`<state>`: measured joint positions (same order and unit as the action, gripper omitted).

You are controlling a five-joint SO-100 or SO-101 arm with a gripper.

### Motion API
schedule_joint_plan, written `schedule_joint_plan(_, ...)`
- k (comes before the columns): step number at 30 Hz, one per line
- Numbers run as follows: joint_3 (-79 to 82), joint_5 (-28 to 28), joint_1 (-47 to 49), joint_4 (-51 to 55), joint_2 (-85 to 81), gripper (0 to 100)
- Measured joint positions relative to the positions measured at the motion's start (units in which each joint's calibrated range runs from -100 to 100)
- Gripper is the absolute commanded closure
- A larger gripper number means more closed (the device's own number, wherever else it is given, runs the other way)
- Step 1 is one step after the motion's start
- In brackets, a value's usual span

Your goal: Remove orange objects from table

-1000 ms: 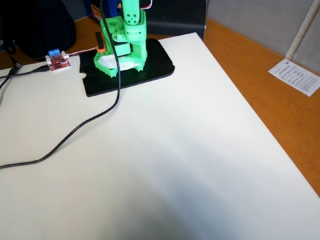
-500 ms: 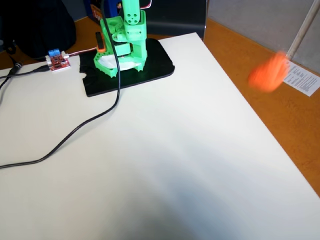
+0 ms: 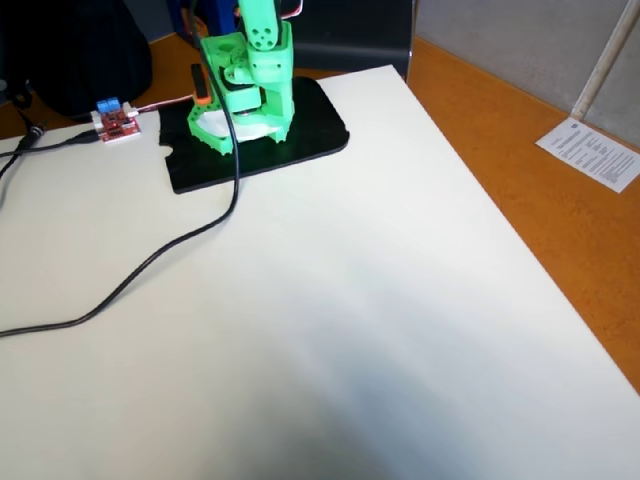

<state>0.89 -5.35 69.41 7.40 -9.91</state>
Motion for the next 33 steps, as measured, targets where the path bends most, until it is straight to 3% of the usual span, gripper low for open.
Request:
schedule_joint_plan(5,29.4,-1.2,-14.5,-1.1,-15.9,53)
schedule_joint_plan(11,68.5,-2.6,-45.9,0.0,-33.3,54)
schedule_joint_plan(15,85.4,-4.1,-63.1,14.1,-44.9,54)
schedule_joint_plan(20,96.8,-3.1,-69.8,45.3,-70.3,54)
schedule_joint_plan(23,98.5,3.3,-71.8,63.8,-85.3,54)
schedule_joint_plan(27,98.8,12.1,-71.8,68.4,-88.2,54)
schedule_joint_plan(33,98.8,14.2,-72.2,69.2,-88.4,54)
